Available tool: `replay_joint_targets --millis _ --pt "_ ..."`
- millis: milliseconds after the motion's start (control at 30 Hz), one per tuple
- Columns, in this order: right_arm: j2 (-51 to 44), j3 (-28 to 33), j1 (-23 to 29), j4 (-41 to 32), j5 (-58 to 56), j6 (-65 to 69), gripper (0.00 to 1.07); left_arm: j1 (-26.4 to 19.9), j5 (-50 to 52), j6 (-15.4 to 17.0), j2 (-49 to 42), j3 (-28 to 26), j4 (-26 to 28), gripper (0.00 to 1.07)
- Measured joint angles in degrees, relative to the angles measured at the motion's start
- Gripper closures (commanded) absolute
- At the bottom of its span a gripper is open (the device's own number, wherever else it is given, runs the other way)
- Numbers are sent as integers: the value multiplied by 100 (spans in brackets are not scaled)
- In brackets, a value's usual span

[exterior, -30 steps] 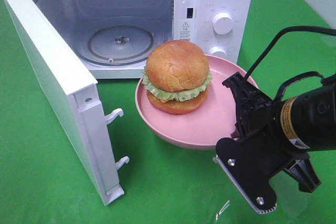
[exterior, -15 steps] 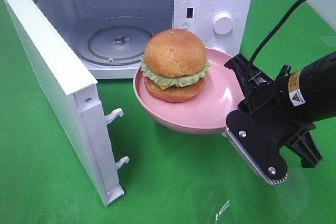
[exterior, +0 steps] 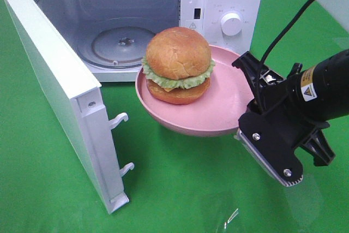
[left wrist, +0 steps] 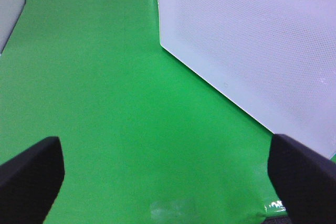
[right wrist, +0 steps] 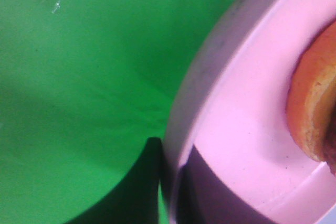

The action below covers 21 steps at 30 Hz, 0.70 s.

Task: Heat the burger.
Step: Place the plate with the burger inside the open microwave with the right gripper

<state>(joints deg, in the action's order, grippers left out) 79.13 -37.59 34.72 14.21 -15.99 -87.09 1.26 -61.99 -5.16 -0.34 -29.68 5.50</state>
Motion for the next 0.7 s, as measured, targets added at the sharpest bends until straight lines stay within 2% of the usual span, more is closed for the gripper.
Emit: replay_joint_targets --millis 433,700 --pt "625 -498 11 6 6 46 107 0 0 0 0 0 0 9" --pt "1140 -814 269 17 189 138 107 0 0 0 0 0 0 9"
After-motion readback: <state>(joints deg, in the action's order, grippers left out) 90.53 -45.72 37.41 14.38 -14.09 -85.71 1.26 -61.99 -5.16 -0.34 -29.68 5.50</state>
